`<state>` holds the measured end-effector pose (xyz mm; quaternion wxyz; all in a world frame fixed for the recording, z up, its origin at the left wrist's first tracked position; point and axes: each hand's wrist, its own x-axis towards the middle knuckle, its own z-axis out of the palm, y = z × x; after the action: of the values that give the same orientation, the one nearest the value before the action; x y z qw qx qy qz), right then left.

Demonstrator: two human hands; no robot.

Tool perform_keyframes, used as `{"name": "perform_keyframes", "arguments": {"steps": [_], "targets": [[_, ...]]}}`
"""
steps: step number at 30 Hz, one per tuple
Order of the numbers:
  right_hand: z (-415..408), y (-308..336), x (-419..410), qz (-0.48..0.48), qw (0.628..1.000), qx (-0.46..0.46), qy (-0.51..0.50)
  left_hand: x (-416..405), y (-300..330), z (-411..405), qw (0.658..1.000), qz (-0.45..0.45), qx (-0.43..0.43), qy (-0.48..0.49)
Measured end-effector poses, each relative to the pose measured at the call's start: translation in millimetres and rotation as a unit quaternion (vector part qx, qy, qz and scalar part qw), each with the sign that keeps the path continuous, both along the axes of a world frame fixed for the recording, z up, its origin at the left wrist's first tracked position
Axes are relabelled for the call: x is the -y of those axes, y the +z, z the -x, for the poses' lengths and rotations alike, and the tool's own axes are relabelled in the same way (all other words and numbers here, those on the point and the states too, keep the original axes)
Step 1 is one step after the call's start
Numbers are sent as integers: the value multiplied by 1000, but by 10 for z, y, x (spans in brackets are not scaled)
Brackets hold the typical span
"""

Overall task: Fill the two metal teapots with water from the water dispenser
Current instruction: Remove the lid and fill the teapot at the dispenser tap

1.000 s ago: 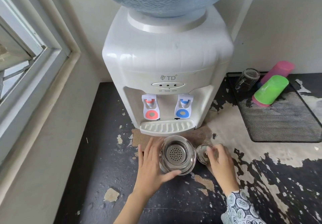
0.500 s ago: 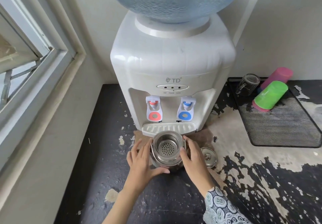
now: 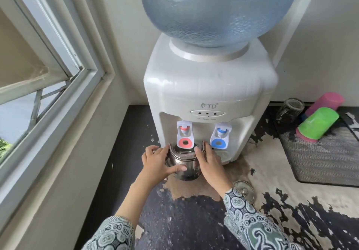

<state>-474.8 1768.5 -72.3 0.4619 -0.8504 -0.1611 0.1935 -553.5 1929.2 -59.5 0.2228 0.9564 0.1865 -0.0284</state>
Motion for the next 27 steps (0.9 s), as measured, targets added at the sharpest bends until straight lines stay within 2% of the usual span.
{"name": "perform_keyframes", "arguments": {"steps": [7,13,16,20,27], "targets": [[-69,100,-118,17,1000,22,5,7,-100,-17,998,-30,-61,-3],[59,212,-154,-45,997,59,8,7,-110,-66,996,-62,-70,-6],[144,223,-223,6,997,83,4,15,-129,-51,995,-73,-67,-4],[138,267,-312,21,998,44,-35,28,-151,-44,994,-97,-54,1],[296,421,-289,-72,994,-23,-75,22,-157,-34,993,-106,-45,5]]}}
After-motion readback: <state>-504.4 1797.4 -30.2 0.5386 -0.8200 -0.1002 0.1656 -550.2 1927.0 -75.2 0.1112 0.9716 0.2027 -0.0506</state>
